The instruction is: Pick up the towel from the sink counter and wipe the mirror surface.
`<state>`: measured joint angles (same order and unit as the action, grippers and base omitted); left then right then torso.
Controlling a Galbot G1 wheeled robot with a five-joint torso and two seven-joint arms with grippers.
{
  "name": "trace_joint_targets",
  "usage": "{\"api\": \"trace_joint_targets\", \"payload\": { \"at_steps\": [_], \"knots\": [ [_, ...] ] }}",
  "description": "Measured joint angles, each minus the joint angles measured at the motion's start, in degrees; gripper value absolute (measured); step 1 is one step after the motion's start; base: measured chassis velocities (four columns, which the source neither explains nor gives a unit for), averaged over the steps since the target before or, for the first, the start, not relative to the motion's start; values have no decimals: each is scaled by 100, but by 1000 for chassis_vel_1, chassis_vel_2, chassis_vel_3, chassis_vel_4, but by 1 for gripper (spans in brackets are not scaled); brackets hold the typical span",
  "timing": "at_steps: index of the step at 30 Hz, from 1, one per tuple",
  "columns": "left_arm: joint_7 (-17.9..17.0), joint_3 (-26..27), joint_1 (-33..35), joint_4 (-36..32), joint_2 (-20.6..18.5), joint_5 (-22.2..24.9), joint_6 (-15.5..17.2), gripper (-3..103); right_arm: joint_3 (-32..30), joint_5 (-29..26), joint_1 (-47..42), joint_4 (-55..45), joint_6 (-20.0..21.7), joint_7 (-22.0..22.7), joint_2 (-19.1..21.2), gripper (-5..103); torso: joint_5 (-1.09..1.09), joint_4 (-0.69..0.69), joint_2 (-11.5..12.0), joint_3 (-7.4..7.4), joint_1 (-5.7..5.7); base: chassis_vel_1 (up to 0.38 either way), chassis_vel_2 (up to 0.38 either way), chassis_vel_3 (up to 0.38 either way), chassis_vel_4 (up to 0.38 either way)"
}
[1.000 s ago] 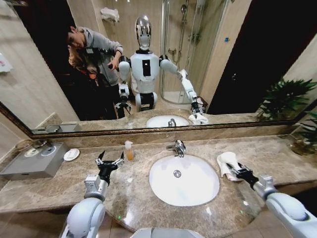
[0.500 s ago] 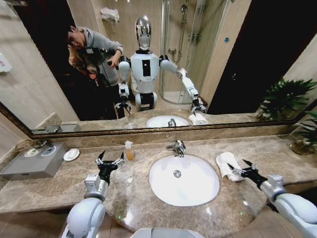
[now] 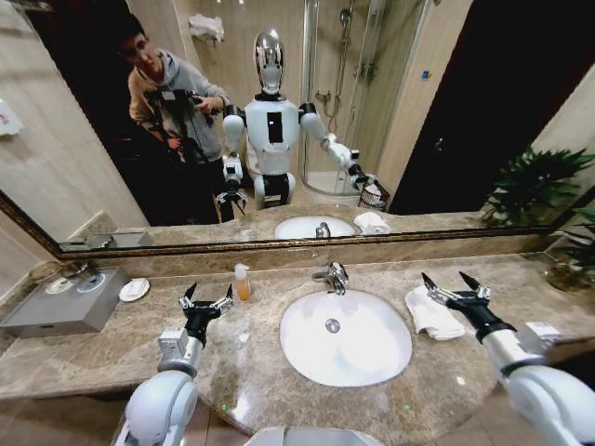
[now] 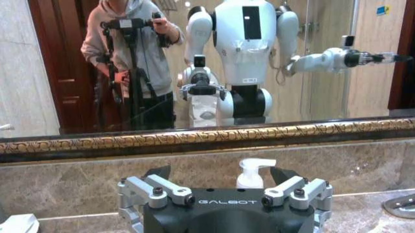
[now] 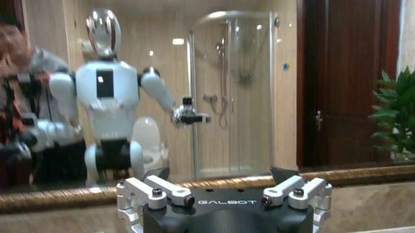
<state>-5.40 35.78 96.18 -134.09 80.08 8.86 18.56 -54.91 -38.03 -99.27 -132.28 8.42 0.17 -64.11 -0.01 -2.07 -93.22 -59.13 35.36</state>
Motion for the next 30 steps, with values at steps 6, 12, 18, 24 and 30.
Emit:
{"api": "trace_joint_targets", "payload": {
  "at_steps": [6,12,18,24,30],
  "knots": [
    [0,0,0,0,0,0,0,100,369,683,253,-328,-74,-136,-679,100,0,-1,0,0,0,0,0,0,0],
    [0,0,0,0,0,0,0,100,1137,1389,406,-559,-152,-129,-1292,100,0,-2,0,0,0,0,0,0,0],
    [0,0,0,0,0,0,0,100,1553,1864,452,-622,-262,12,-1695,100,0,0,0,0,0,0,0,0,0],
    [0,0,0,0,0,0,0,100,1611,1977,374,-786,-120,59,-1833,100,0,0,0,-1,0,0,0,0,0],
    [0,0,0,0,0,0,0,100,1935,2129,81,-795,-127,-112,-1993,100,1,-1,0,0,0,0,0,0,0]
  ]
}}
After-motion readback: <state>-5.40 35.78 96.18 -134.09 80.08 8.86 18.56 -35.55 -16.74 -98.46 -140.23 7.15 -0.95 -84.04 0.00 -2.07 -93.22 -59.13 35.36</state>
